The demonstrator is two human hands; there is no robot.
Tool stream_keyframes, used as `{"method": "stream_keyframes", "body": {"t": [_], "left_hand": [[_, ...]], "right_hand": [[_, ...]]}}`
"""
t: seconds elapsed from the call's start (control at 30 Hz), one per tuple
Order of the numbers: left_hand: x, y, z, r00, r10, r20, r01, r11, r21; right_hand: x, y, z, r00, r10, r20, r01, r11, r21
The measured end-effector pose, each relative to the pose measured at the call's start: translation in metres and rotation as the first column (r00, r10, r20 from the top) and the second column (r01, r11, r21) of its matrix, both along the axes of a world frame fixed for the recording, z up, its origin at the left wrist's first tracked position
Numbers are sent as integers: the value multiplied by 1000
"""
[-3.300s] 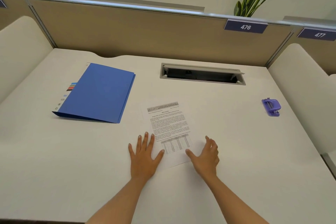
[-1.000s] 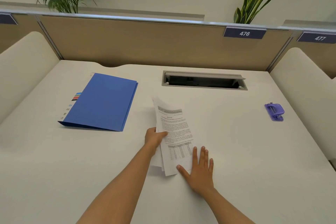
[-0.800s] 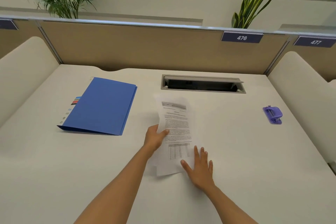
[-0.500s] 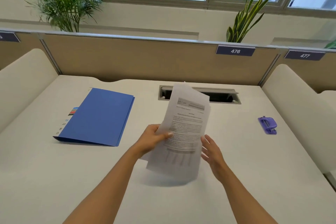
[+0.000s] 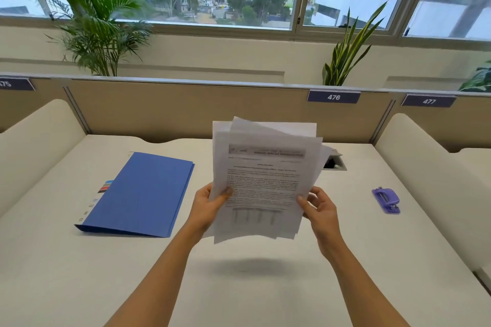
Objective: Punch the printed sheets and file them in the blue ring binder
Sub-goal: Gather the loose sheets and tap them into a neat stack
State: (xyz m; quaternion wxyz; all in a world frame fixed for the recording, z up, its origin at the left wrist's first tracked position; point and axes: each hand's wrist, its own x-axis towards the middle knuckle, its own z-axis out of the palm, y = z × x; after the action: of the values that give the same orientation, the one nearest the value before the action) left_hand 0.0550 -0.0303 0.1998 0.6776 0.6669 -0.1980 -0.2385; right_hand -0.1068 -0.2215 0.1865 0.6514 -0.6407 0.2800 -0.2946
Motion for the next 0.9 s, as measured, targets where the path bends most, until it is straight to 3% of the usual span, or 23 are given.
{"method": "stream_keyframes", "body": {"t": [0.47, 0.63, 0.9], "left_hand": [[-7, -12, -4, 993, 93, -72, -94, 996, -11], [-7, -16, -7, 988, 106, -110, -107, 994, -7], [-18, -25, -8, 989, 105, -102, -108, 994, -24]], "right_hand": [[14, 11, 0, 998, -37, 52, 37, 999, -7], [18, 18, -15, 1000, -1, -1, 1, 1000, 9], [24, 26, -19, 996, -77, -53, 80, 995, 67]]}}
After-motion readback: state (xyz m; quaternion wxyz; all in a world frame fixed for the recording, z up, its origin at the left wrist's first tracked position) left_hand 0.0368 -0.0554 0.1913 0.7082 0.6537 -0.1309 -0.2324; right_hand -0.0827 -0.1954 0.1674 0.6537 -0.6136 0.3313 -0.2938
